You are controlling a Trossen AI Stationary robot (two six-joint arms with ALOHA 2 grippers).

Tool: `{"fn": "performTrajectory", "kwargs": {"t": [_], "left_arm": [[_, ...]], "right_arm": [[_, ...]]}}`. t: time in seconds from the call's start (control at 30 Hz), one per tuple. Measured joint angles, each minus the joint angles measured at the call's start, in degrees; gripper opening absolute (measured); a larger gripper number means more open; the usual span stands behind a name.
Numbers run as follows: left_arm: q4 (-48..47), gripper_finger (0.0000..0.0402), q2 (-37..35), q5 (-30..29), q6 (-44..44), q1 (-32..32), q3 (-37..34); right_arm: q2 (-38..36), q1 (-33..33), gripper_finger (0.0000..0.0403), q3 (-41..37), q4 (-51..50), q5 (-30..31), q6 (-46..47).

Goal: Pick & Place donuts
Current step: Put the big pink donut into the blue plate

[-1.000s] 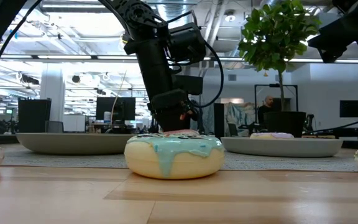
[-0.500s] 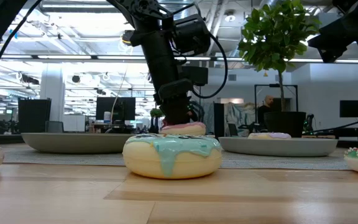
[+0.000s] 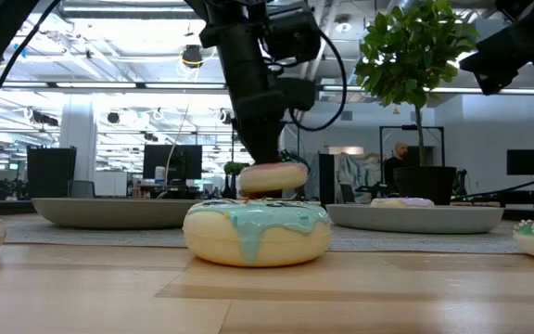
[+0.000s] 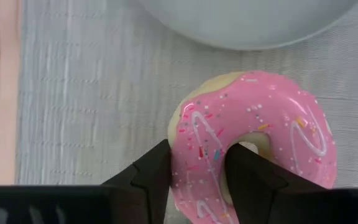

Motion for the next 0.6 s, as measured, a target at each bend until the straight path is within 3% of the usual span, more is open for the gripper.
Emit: {"fn": "performTrajectory", "kwargs": {"t": [0.37,0.6], "left_arm": [[0.11,0.0132,-0.24,1.01,3.50,0.09,0.07],[0.07,0.0132,-0.24,2.25,7.53,-1.11,0.07]], "right_arm": [[0.64,0.00,0.0132,-1.54,5.30,0.00,1.30],[6.05,0.01,0.0134,-4.03,11.48,-0.01,3.65]]}}
